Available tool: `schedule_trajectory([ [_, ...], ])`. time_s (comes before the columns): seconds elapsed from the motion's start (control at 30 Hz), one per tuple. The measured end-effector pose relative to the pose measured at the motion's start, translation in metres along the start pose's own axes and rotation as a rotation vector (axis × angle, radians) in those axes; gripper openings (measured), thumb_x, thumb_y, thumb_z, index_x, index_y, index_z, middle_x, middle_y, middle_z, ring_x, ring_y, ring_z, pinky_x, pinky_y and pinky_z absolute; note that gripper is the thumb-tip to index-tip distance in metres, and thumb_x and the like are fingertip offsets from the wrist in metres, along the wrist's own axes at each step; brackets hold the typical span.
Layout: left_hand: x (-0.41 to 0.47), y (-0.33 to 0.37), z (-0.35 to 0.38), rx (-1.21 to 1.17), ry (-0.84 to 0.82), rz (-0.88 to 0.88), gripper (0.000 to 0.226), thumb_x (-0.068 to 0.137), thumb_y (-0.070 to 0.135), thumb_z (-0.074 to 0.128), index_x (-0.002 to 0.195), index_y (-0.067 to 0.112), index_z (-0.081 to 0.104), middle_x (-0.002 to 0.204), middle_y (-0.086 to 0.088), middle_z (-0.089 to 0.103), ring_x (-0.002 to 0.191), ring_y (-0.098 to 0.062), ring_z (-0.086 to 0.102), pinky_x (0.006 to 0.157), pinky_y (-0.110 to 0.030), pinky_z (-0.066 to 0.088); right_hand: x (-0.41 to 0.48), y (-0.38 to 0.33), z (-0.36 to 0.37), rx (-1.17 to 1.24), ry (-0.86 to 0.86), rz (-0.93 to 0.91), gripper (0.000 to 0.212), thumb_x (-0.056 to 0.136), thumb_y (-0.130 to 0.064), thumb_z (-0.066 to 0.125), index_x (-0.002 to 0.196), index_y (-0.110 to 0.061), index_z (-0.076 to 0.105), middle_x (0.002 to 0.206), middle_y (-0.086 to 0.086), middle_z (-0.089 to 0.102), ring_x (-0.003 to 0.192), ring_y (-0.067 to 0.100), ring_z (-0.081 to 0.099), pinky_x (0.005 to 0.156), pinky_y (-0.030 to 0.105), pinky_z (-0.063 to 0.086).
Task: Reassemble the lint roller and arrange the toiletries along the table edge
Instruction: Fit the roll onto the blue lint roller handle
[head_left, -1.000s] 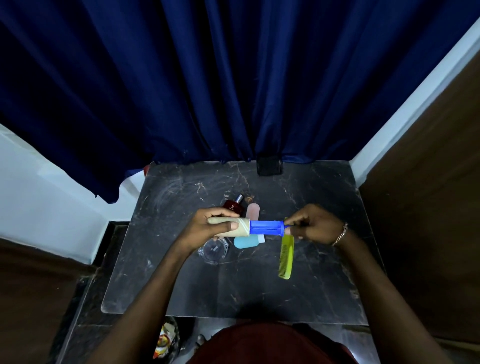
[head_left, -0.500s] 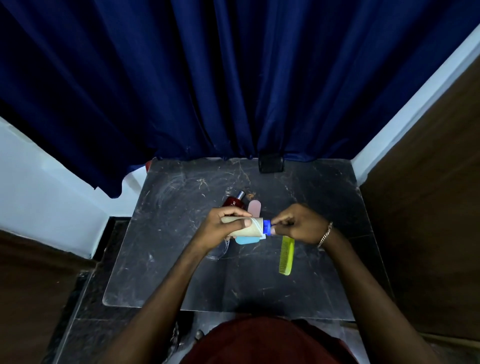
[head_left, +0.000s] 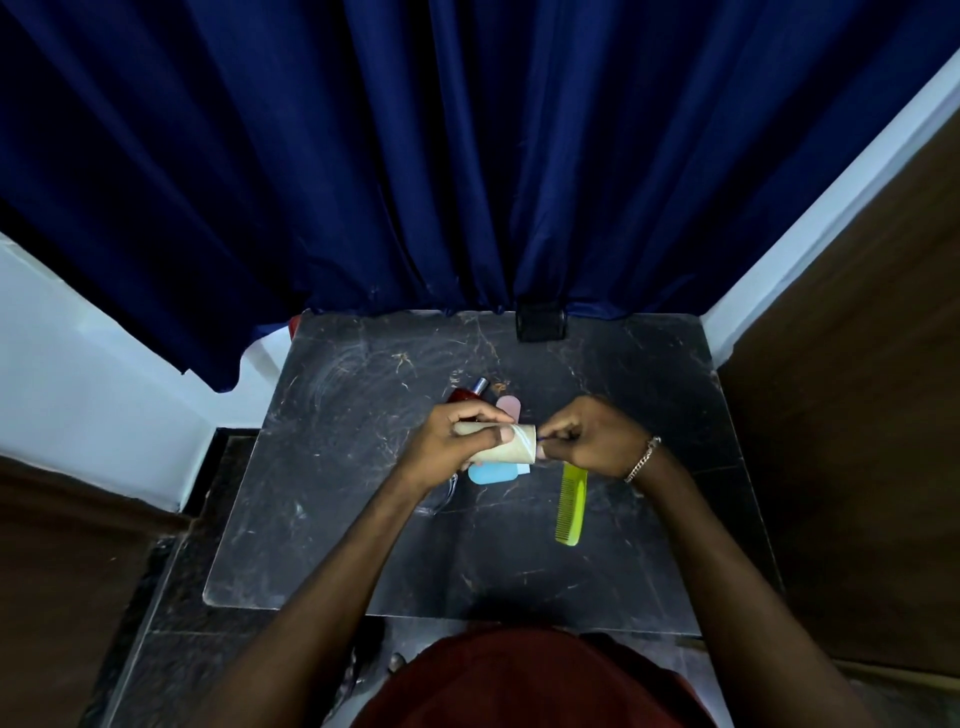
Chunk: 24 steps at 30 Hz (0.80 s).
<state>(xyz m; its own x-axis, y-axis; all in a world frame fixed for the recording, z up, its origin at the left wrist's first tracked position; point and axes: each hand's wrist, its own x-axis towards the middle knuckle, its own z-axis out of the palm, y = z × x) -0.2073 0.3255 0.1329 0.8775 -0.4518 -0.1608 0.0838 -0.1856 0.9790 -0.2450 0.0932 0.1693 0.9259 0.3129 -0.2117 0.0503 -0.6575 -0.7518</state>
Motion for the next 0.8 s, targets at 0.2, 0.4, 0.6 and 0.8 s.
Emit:
schedule_trajectory([
  [0.2, 0.001, 0.000, -0.010, 0.302, -0.289, 0.041, 0.039, 0.083, 0.047, 0.081, 0.117, 0.032, 0.072, 0.109, 0.006, 0.077, 0.098, -0.014, 0.074, 0.085, -0.032, 0.059, 0.001, 0.005, -0.007, 0.076, -0.064, 0.120, 0.010, 0.078, -0.019, 0.075, 0.087, -0.015, 0.078, 0.066, 0.001, 0.074, 0.051, -0.002, 0.058, 0.050, 0.011, 0.044],
  [0.4, 0.009, -0.001, -0.009, 0.651, -0.373, 0.009, 0.052, 0.075, 0.057, 0.079, 0.121, 0.041, 0.061, 0.108, 0.014, 0.071, 0.096, -0.003, 0.068, 0.083, -0.035, 0.060, 0.009, -0.003, -0.023, 0.016, -0.188, 0.173, 0.016, 0.080, -0.011, 0.073, 0.095, -0.014, 0.075, 0.060, 0.000, 0.070, 0.043, 0.001, 0.060, 0.040, 0.012, 0.044],
  [0.6, 0.016, -0.009, -0.001, 0.686, -0.249, 0.052, 0.050, 0.076, 0.041, 0.082, 0.122, 0.027, 0.067, 0.118, 0.004, 0.058, 0.107, -0.014, 0.059, 0.092, -0.030, 0.048, 0.003, -0.014, -0.050, 0.138, -0.097, 0.137, 0.031, 0.081, 0.007, 0.067, 0.110, -0.004, 0.070, 0.091, 0.019, 0.073, 0.058, 0.013, 0.065, 0.058, 0.026, 0.057],
  [0.8, 0.019, -0.013, 0.009, 0.709, -0.226, 0.089, 0.049, 0.079, 0.035, 0.083, 0.123, 0.021, 0.068, 0.113, 0.004, 0.060, 0.100, -0.012, 0.058, 0.077, -0.014, 0.037, -0.004, -0.015, -0.055, -0.072, -0.015, 0.139, 0.024, 0.080, 0.001, 0.069, 0.103, -0.006, 0.075, 0.095, 0.008, 0.076, 0.077, 0.011, 0.069, 0.076, 0.029, 0.056],
])
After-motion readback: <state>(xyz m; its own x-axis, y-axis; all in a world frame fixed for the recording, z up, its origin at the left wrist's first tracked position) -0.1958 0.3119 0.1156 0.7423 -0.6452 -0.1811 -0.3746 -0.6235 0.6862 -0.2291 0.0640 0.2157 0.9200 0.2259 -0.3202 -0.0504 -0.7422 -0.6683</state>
